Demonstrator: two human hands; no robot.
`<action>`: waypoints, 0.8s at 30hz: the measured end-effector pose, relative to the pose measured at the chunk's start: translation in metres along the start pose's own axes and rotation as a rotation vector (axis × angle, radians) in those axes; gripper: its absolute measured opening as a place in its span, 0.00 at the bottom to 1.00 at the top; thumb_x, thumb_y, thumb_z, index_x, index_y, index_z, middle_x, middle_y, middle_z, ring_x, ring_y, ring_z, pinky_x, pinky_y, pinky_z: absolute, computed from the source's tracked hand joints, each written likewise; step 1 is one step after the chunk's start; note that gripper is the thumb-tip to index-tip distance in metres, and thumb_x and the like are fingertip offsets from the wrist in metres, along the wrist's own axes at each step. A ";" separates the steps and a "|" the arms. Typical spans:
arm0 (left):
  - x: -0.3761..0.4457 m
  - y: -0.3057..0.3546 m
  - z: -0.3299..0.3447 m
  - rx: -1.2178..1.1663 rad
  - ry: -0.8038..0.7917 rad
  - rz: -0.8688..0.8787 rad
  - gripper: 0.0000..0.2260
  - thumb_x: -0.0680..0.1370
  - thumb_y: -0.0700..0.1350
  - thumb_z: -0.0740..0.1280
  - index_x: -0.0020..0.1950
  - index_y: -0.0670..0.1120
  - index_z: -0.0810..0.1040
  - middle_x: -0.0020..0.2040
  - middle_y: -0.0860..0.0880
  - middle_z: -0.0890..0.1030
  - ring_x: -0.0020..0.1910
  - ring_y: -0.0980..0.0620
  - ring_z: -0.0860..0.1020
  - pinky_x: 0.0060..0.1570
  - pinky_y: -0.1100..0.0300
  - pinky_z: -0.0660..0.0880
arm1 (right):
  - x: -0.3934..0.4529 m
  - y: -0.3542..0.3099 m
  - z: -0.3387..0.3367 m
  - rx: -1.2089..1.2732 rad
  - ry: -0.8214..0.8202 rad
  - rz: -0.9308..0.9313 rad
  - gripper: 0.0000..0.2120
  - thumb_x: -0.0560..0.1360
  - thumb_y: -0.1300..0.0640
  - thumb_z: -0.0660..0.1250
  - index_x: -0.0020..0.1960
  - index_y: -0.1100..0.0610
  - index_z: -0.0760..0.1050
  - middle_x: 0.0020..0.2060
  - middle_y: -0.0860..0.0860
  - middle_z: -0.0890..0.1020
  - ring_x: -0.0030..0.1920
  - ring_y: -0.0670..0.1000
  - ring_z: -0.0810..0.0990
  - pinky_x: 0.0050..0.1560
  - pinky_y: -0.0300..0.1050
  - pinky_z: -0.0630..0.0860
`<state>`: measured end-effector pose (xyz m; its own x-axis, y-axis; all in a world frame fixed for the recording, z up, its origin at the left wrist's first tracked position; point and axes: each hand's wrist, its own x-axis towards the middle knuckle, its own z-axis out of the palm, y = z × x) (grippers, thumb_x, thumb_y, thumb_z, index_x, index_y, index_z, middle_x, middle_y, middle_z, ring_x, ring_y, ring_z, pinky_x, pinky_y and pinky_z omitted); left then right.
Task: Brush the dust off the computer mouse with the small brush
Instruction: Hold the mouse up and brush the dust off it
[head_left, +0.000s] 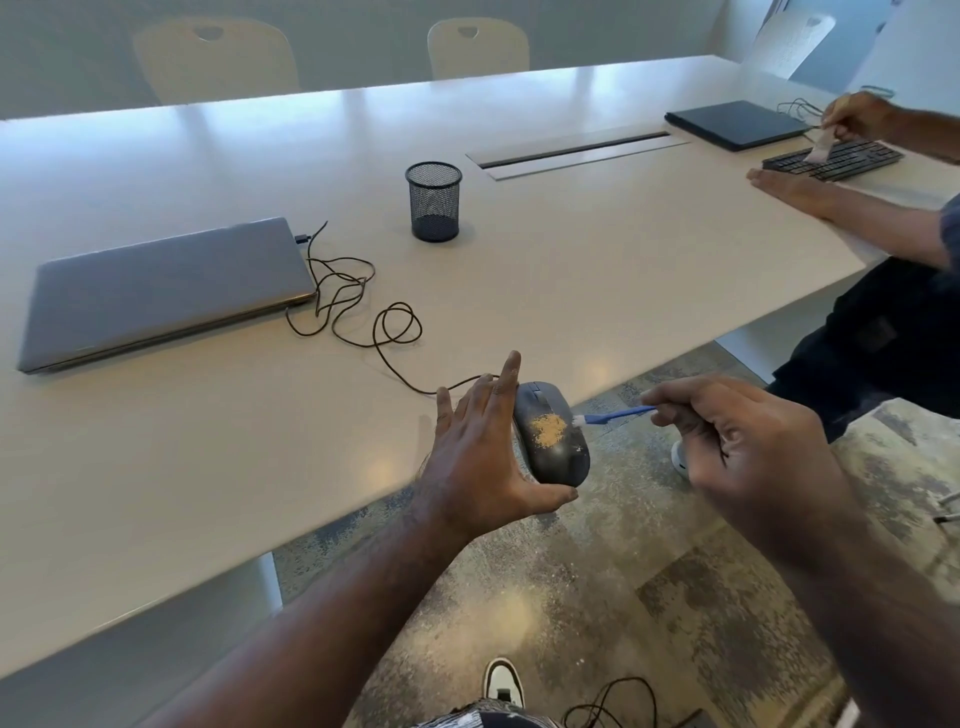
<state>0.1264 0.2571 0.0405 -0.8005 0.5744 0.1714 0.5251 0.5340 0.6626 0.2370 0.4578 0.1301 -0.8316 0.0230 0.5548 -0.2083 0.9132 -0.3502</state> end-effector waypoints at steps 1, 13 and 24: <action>0.000 0.000 0.000 -0.003 0.002 -0.001 0.62 0.60 0.71 0.72 0.79 0.58 0.32 0.80 0.49 0.58 0.80 0.52 0.50 0.76 0.42 0.34 | -0.001 0.000 0.000 0.014 0.005 -0.020 0.10 0.75 0.68 0.69 0.52 0.57 0.82 0.42 0.44 0.82 0.41 0.43 0.80 0.45 0.29 0.75; 0.001 -0.001 0.000 -0.010 0.021 -0.006 0.62 0.60 0.70 0.73 0.79 0.58 0.33 0.79 0.50 0.59 0.80 0.52 0.52 0.76 0.43 0.34 | -0.005 0.011 -0.006 0.037 -0.054 -0.040 0.13 0.73 0.68 0.70 0.54 0.56 0.83 0.45 0.45 0.84 0.46 0.40 0.82 0.48 0.34 0.78; 0.002 -0.004 0.002 -0.038 0.042 -0.024 0.62 0.59 0.72 0.72 0.80 0.57 0.36 0.77 0.50 0.63 0.79 0.52 0.56 0.77 0.42 0.36 | -0.016 0.013 -0.007 0.080 0.015 0.043 0.09 0.73 0.65 0.71 0.51 0.57 0.83 0.43 0.44 0.85 0.45 0.40 0.83 0.46 0.34 0.79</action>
<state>0.1232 0.2567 0.0367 -0.8245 0.5347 0.1851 0.4949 0.5230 0.6939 0.2516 0.4718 0.1218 -0.8331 0.0683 0.5488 -0.2132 0.8759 -0.4327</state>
